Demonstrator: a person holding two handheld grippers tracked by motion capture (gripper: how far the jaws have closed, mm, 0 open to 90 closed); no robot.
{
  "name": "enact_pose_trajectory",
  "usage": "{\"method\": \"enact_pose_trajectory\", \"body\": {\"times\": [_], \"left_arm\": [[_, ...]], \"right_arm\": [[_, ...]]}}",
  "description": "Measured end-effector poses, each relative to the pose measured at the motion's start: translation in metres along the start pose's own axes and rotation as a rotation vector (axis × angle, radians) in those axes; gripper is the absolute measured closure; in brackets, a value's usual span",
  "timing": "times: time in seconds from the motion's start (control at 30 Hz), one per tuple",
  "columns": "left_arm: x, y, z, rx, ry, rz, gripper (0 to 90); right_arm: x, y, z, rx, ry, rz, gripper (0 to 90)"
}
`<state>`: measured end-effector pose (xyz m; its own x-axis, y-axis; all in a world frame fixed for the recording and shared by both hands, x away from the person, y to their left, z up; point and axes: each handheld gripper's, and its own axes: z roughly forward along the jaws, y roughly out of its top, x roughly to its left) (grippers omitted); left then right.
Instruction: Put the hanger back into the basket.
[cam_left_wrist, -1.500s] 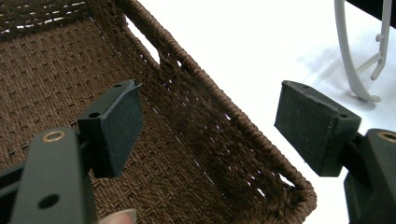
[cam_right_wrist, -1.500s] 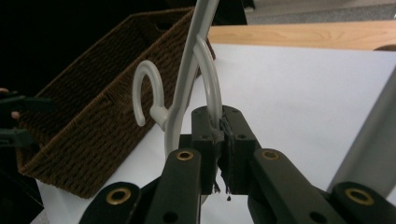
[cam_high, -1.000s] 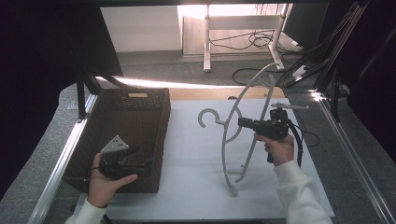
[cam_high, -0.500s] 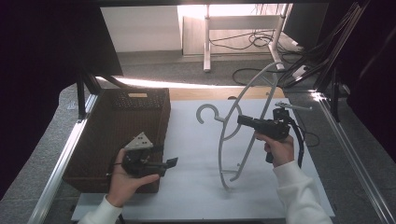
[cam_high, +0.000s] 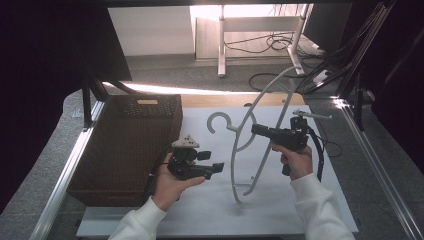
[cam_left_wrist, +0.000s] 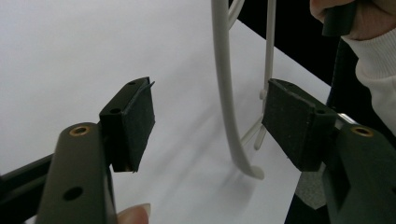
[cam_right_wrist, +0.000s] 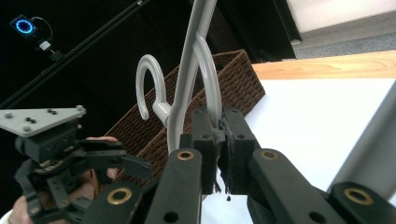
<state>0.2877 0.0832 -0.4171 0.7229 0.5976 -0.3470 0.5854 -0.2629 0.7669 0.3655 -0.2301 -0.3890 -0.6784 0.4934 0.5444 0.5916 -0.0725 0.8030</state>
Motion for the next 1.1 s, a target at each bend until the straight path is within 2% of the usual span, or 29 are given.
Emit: {"method": "enact_pose_trajectory", "body": {"times": [0.13, 0.2, 0.23, 0.37, 0.47, 0.53, 0.63, 0.7, 0.77, 1.1], "left_arm": [[0.002, 0.005, 0.018, -0.004, -0.040, -0.024, 37.5], [0.003, 0.006, 0.021, -0.005, -0.051, -0.029, 40.4], [0.004, 0.007, 0.028, -0.009, -0.074, -0.042, 42.0], [0.005, 0.010, 0.040, -0.023, -0.096, -0.065, 49.0], [0.005, 0.011, 0.045, -0.030, -0.097, -0.079, 53.2], [0.006, 0.011, 0.048, -0.042, -0.094, -0.096, 61.0], [0.006, 0.011, 0.049, -0.049, -0.093, -0.096, 69.0], [0.007, 0.012, 0.049, -0.050, -0.093, -0.098, 71.1], [0.007, 0.012, 0.048, -0.054, -0.098, -0.097, 78.6], [0.004, 0.011, 0.040, -0.088, -0.053, -0.052, 80.1]], "right_arm": [[0.000, -0.001, 0.001, -0.009, 0.013, 0.013, 85.7], [-0.001, -0.002, 0.002, -0.013, 0.021, 0.014, 85.7], [0.000, -0.003, 0.003, -0.016, 0.024, 0.019, 85.7], [0.001, -0.005, 0.006, -0.023, 0.036, 0.024, 85.7], [0.001, -0.005, 0.006, -0.026, 0.041, 0.025, 85.7], [0.001, -0.006, 0.007, -0.034, 0.057, 0.038, 85.6], [0.001, -0.007, 0.007, -0.039, 0.065, 0.044, 85.7], [0.000, -0.007, 0.007, -0.039, 0.067, 0.047, 85.6], [0.000, -0.008, 0.008, -0.040, 0.069, 0.053, 85.6], [-0.001, -0.009, 0.009, -0.043, 0.082, 0.062, 84.1]]}}
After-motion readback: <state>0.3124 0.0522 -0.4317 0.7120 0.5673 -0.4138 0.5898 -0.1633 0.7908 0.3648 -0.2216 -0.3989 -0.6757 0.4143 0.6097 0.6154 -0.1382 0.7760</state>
